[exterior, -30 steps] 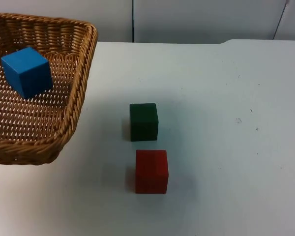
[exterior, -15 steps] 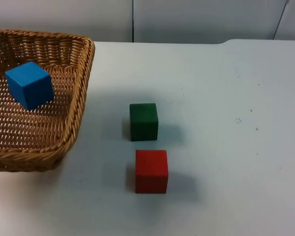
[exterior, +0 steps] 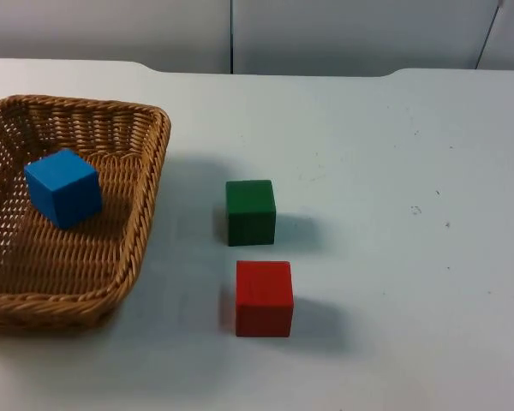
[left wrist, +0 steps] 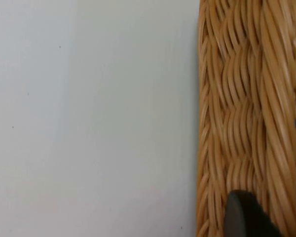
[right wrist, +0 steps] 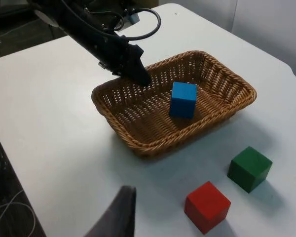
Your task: Pick up the basket with the left hand and place the blue cube into the basket with the right hand.
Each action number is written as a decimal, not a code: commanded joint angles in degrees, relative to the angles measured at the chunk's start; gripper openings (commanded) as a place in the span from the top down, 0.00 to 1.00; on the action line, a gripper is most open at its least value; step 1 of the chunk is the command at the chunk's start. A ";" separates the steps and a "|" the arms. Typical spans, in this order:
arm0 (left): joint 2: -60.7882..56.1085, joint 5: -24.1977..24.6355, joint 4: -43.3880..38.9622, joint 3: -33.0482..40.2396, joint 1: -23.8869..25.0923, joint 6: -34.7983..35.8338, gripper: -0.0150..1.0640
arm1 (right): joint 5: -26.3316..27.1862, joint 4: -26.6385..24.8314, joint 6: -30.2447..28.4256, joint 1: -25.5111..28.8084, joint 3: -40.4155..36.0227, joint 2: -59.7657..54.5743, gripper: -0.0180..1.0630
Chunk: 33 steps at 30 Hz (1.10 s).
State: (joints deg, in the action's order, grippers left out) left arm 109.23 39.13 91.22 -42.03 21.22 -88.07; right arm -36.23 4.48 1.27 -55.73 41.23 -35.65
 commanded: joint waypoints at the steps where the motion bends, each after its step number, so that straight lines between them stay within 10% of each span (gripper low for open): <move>1: 0.93 2.09 3.21 0.08 -0.42 -1.89 0.99 | 0.55 0.24 -0.53 -0.12 -0.38 0.31 0.02; 18: 4.06 1.98 7.12 0.08 -0.42 -6.37 0.94 | 1.03 0.35 -4.78 -0.12 -0.38 0.31 0.02; 27: 4.84 2.09 6.82 0.08 -0.42 -6.37 0.39 | 1.25 0.13 -4.78 -0.12 -0.38 0.31 0.02; 33: 3.99 1.55 6.11 0.08 -0.17 -6.37 0.34 | 1.25 -0.04 -4.78 -0.12 -0.38 0.31 0.02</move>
State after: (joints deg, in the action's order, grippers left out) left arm 113.95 40.14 97.46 -42.03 21.22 -94.31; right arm -36.02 4.59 -3.17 -55.73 41.03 -35.56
